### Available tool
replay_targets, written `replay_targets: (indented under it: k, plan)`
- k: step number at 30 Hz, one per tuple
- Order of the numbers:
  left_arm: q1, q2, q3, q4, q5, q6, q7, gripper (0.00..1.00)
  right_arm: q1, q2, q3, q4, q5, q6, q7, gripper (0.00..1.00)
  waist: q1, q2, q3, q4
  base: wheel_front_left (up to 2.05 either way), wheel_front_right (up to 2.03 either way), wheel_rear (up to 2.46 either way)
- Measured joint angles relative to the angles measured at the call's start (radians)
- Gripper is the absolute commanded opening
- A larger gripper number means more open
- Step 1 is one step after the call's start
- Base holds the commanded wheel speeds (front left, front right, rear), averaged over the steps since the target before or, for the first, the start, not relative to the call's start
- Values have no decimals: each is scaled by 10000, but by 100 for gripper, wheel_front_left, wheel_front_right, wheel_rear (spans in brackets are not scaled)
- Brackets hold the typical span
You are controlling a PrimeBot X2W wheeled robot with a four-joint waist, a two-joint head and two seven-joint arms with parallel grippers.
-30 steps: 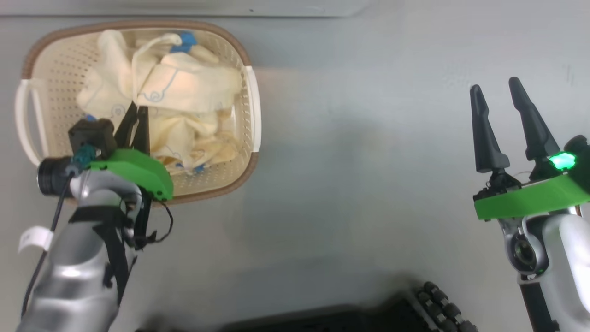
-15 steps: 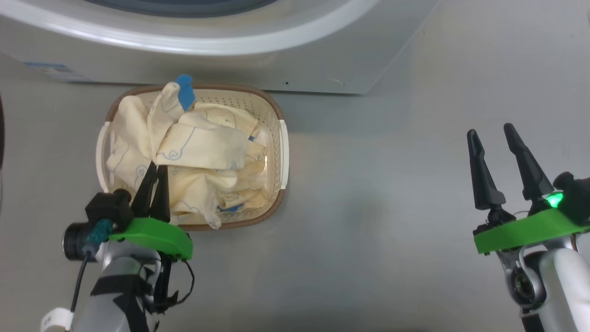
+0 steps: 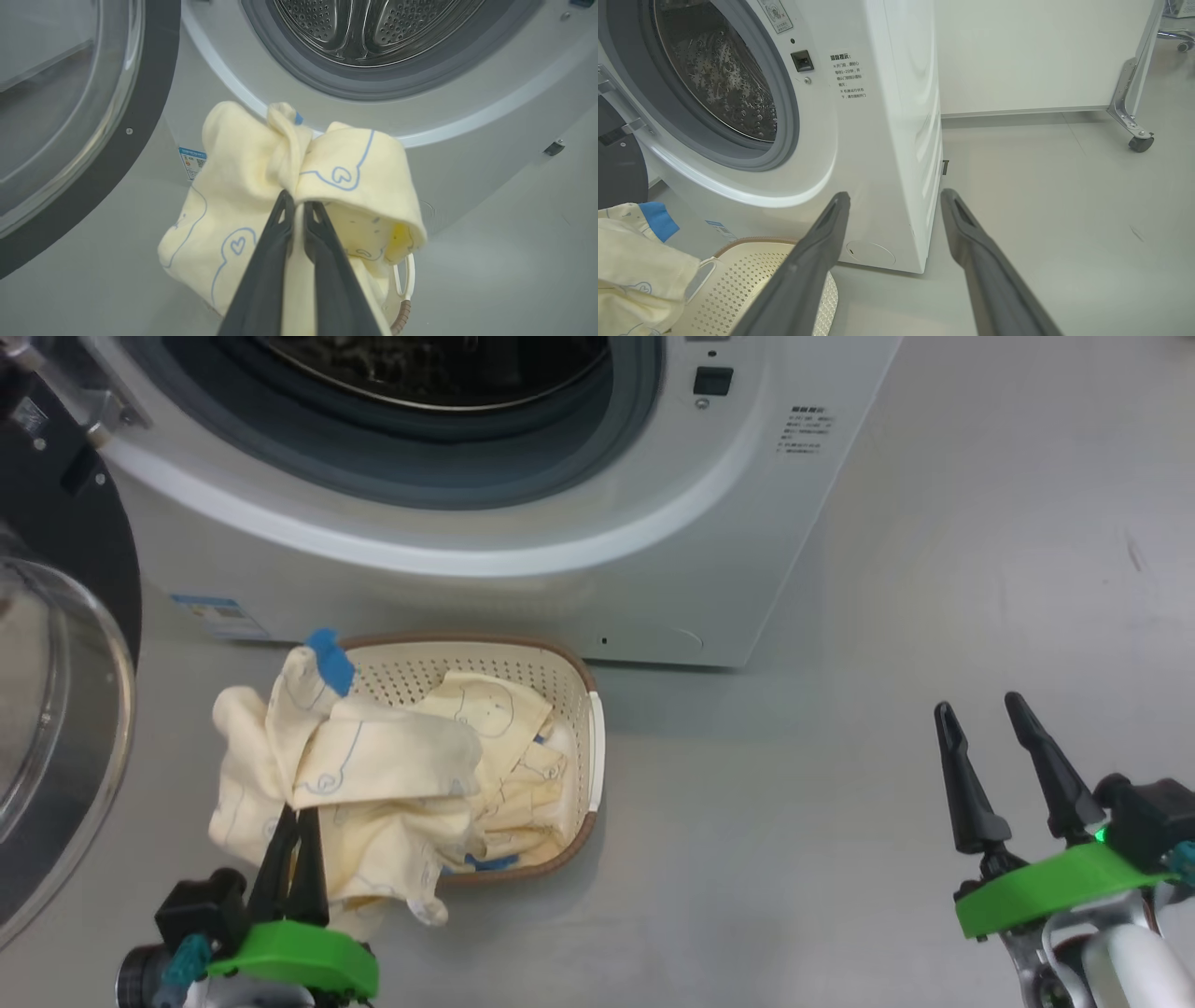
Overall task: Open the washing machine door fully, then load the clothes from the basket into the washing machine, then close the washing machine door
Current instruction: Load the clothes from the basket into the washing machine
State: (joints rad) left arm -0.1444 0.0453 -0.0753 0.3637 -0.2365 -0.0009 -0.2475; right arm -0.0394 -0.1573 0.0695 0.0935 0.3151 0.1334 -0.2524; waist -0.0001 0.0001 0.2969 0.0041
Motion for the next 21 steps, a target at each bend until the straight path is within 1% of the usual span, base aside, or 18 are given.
replay_targets:
  k: [4, 9, 21]
  plan:
    - [655, -10, 54, -259, 63, -69, 0, 0, 455, 12, 4, 77, -4, 0, 0, 100, 0, 0, -708, 59, 0, 0, 0]
    - [1499, -8, 48, -802, -186, 61, 0, 0, 981, 111, 0, 100, -88, 0, 0, 100, 0, 0, -1530, 143, 0, 0, 0]
    - [2664, -2, 199, -1689, -290, 104, 0, 0, 1889, 326, -82, 132, -178, 0, 2, 100, 0, 0, -2812, 368, 0, 0, 0]
